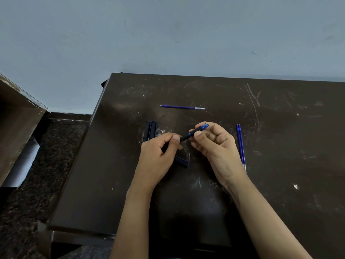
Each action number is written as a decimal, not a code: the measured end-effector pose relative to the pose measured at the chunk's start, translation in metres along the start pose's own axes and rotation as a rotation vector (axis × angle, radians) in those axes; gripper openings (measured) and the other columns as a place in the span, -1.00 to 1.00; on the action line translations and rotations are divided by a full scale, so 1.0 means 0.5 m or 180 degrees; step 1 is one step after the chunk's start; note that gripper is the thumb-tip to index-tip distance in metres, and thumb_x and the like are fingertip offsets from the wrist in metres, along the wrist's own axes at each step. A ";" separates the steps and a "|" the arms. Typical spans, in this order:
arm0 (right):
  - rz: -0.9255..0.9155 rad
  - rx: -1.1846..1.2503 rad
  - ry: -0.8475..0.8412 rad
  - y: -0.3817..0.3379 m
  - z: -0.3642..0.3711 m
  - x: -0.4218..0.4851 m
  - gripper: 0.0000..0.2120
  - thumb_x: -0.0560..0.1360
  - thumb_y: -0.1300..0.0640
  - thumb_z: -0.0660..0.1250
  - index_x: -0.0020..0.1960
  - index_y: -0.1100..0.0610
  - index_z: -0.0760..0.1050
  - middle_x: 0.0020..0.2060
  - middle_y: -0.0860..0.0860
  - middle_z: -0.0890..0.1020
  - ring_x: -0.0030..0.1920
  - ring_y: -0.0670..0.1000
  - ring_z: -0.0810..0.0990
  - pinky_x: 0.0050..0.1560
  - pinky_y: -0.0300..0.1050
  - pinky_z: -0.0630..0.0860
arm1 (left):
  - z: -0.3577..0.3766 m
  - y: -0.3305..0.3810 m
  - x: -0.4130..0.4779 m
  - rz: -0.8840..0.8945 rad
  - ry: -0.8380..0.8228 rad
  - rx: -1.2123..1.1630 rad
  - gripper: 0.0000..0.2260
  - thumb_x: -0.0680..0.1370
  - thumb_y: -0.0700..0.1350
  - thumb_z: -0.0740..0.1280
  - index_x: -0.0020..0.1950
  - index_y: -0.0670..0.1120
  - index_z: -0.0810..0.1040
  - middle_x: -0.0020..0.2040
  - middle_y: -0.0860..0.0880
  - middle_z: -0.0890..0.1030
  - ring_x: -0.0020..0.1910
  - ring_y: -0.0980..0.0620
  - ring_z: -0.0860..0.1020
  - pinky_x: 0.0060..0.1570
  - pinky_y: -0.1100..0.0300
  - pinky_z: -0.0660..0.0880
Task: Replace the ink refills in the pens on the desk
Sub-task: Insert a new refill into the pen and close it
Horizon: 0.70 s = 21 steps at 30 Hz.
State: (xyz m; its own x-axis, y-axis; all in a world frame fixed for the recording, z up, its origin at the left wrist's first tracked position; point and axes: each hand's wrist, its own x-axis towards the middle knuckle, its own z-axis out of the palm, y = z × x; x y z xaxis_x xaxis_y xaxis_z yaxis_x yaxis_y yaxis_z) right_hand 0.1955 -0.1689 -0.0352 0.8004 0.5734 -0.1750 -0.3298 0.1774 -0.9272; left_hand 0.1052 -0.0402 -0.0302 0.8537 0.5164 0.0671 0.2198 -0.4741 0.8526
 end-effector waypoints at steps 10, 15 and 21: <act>-0.0011 0.0123 0.0111 0.006 0.004 0.001 -0.88 0.51 0.30 0.32 0.03 0.20 0.55 -0.17 0.10 0.66 -0.12 0.02 0.64 -0.02 -0.13 0.58 | 0.000 0.001 -0.002 -0.0097 -0.0055 -0.0121 -0.75 0.61 -0.01 0.21 0.00 -0.05 0.65 -0.38 0.18 0.60 -0.34 0.27 0.56 -0.27 0.45 0.43; 0.0001 0.0175 0.0109 0.005 0.003 0.000 -0.88 0.51 0.30 0.32 0.02 0.18 0.55 -0.18 0.09 0.67 -0.12 0.00 0.64 0.00 -0.10 0.57 | -0.003 0.002 -0.001 -0.0058 -0.0002 -0.0158 -0.91 0.52 -0.11 0.40 0.01 0.02 0.60 -0.15 0.12 0.64 -0.15 0.27 0.59 -0.13 0.44 0.48; 0.0039 0.0262 0.0151 0.003 0.004 0.001 -0.89 0.50 0.29 0.32 0.00 0.17 0.55 -0.18 0.09 0.66 -0.15 -0.03 0.64 -0.04 -0.15 0.57 | -0.001 -0.004 -0.003 -0.0039 0.0007 0.0035 -0.81 0.60 -0.03 0.25 0.04 -0.03 0.65 -0.28 0.12 0.63 -0.25 0.30 0.59 -0.24 0.51 0.40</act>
State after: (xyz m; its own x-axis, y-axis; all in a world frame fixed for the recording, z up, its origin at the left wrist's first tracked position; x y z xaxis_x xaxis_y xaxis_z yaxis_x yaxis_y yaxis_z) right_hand 0.1942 -0.1668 -0.0362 0.8182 0.5377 -0.2035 -0.3782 0.2369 -0.8949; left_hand 0.1034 -0.0395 -0.0318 0.8498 0.5239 0.0579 0.2353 -0.4755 0.8477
